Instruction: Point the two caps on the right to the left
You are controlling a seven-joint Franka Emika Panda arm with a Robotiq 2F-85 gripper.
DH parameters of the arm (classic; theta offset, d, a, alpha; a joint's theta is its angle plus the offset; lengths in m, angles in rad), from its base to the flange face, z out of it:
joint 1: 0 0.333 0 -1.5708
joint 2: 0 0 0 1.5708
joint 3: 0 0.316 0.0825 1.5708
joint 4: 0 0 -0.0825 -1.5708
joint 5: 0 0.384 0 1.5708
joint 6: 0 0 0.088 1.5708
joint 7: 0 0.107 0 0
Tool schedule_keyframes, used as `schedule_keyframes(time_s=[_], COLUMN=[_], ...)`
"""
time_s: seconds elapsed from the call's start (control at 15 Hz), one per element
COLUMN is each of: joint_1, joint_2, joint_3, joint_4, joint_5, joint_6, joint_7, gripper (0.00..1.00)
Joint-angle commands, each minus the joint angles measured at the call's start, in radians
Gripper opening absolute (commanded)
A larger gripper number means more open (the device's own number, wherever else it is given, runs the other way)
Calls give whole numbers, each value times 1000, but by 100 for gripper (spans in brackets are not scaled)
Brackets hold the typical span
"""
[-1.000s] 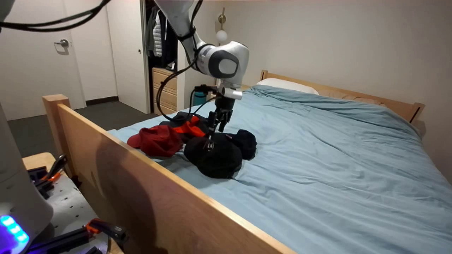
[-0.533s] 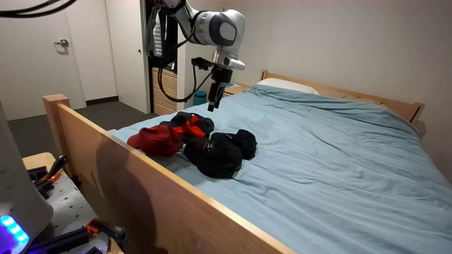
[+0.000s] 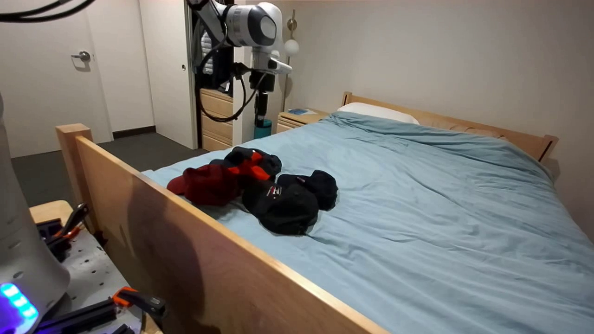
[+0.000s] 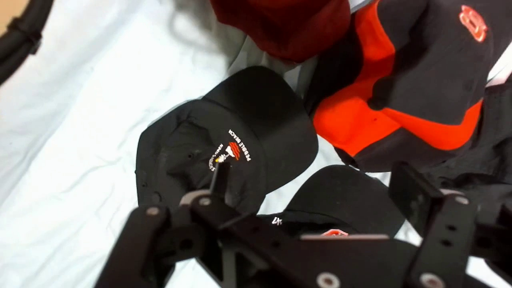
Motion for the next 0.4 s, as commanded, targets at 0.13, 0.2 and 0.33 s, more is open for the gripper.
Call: schedule_keyframes(time_s=[0.13,0.2,0.33], joint_1=[26,28,28], joint_2=[0,0,0], joint_3=[12,13,12], joint_4=[26,29,30], joint_5=[-67,-72,-74], joint_6=[-5,-5,-5], joint_7=[-62,-71,-82], gripper=[100,100,100])
